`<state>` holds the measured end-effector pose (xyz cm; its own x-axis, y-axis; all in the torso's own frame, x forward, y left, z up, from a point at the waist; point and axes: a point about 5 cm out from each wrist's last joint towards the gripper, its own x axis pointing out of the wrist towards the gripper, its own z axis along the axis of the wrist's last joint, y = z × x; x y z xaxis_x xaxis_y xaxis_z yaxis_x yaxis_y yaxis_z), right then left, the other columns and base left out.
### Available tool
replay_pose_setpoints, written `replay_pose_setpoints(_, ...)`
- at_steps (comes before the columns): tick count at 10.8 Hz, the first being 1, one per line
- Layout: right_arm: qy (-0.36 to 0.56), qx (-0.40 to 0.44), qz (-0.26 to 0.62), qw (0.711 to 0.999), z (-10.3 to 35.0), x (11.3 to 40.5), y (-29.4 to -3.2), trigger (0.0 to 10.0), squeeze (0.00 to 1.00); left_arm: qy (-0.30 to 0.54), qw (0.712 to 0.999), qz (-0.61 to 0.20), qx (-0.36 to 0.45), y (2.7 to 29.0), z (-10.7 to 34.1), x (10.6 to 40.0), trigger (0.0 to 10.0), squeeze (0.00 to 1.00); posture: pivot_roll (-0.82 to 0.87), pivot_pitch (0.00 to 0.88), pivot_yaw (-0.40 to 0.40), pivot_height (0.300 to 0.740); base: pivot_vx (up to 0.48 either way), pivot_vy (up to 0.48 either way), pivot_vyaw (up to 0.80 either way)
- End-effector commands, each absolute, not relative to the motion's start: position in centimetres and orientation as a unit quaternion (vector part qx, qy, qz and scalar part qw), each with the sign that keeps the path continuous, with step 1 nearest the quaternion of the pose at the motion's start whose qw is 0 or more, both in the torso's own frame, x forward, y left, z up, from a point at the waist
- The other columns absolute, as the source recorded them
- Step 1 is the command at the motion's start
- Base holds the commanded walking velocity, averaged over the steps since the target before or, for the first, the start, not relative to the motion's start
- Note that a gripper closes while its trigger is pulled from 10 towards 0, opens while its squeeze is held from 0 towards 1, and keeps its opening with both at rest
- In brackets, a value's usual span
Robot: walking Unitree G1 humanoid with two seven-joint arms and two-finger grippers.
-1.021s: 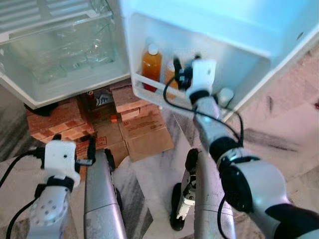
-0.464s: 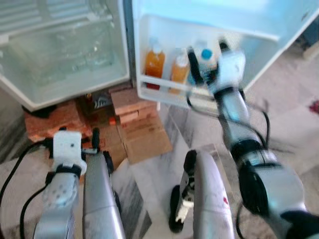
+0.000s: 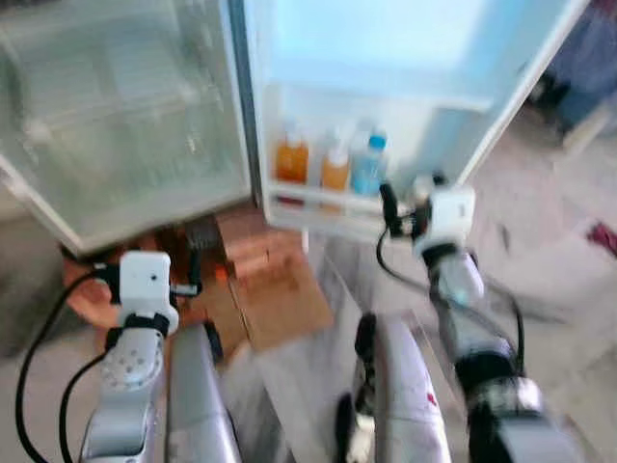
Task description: Restocking fridge
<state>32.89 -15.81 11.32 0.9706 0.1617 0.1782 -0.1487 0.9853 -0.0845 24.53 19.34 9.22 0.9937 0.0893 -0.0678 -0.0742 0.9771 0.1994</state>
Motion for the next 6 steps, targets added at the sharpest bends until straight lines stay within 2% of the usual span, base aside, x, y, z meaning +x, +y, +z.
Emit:
replay_pose_setpoints(1, -0.111, -0.028, 0.091, 0.989, 12.1, 32.4, -15.5, 10.0, 0.0, 0.041, 0.994, 0.032, 0.099, 18.9, 8.8, 24.7, 10.0, 0.0, 0.14, 0.0, -0.024, 0.488, 0.0, 0.0, 0.0)
replay_pose_setpoints(2, -0.101, 0.008, 0.077, 0.992, 11.7, 32.1, -15.5, 10.0, 0.0, 0.039, 0.994, 0.018, 0.099, 18.3, 8.5, 25.3, 10.0, 0.0, 0.12, 0.0, -0.004, 0.507, 0.0, 0.0, 0.0)
replay_pose_setpoints(4, -0.11, 0.015, 0.067, 0.992, 12.4, 32.2, -15.1, 10.0, 0.0, 0.031, 0.994, 0.006, 0.102, 18.0, 8.6, 26.8, 10.0, 0.0, 0.09, 0.0, 0.02, 0.541, 0.0, 0.0, 0.0)
replay_pose_setpoints(6, -0.11, 0.015, 0.067, 0.992, 12.4, 32.2, -15.1, 10.0, 0.0, 0.031, 0.994, 0.006, 0.102, 18.0, 8.6, 26.8, 10.0, 0.0, 0.09, 0.0, 0.02, 0.541, 0.0, 0.0, 0.0)
